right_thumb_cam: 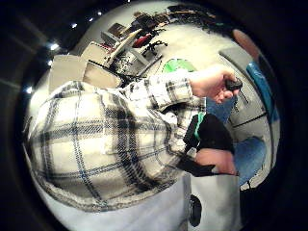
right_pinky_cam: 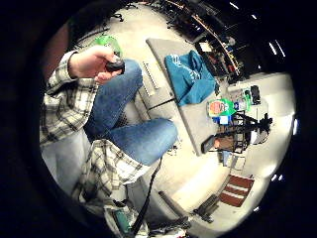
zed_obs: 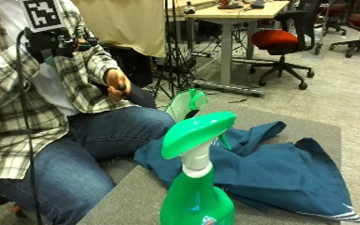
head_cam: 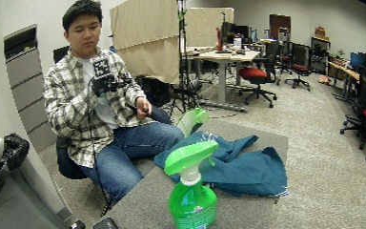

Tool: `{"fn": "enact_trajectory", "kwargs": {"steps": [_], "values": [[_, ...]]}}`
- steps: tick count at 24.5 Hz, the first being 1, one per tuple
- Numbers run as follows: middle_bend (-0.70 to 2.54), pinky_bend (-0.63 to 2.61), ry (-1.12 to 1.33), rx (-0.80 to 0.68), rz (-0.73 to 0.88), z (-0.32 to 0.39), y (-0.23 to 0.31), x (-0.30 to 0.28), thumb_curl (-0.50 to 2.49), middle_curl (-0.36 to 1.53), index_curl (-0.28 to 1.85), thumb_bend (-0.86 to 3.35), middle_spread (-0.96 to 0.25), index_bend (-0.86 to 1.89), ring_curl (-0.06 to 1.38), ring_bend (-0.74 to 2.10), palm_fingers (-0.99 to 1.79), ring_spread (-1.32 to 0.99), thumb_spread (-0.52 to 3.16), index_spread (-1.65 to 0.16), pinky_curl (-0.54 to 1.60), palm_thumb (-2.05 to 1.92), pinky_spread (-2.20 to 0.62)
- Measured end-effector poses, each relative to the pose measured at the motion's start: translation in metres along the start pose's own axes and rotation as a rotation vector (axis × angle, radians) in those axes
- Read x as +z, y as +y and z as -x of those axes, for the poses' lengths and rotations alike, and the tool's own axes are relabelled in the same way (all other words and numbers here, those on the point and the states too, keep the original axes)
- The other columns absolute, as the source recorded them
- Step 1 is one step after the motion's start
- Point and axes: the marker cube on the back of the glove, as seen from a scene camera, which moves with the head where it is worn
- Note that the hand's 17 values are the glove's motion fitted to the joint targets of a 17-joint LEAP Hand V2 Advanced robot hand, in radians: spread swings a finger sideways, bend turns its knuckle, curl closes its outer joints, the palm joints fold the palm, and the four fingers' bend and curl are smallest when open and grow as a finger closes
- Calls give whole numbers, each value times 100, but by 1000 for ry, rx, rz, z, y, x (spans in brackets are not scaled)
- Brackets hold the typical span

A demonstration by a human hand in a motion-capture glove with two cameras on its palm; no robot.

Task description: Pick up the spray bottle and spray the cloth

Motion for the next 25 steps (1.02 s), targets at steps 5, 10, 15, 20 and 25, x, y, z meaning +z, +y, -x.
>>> {"fn": "enact_trajectory", "kwargs": {"steps": [5, 10, 15, 20, 25], "values": [[22, 32, -17, -4, 9, 0, 0, 0, 17, 10, 13, 36, -6, 23, 10, 27, 38, 3, 60, -24, 9, 55, 12], [21, 32, -5, 16, 11, -3, -1, 1, 23, 15, 18, 35, -7, 20, 13, 27, 37, 4, 80, -29, 12, 58, 16], [20, 32, 86, 20, 7, -14, -1, 3, 27, 18, 21, 33, -7, 19, 15, 26, 36, 4, 92, -31, 13, 59, 18], [19, 32, -4, 114, -15, -33, 4, 4, 30, 21, 24, 29, -8, 18, 17, 25, 35, 4, 101, -32, 14, 58, 19], [19, 32, -137, 288, -66, -90, 15, 3, 32, 23, 25, 23, -8, 16, 19, 25, 34, 4, 106, -33, 16, 55, 20]]}}
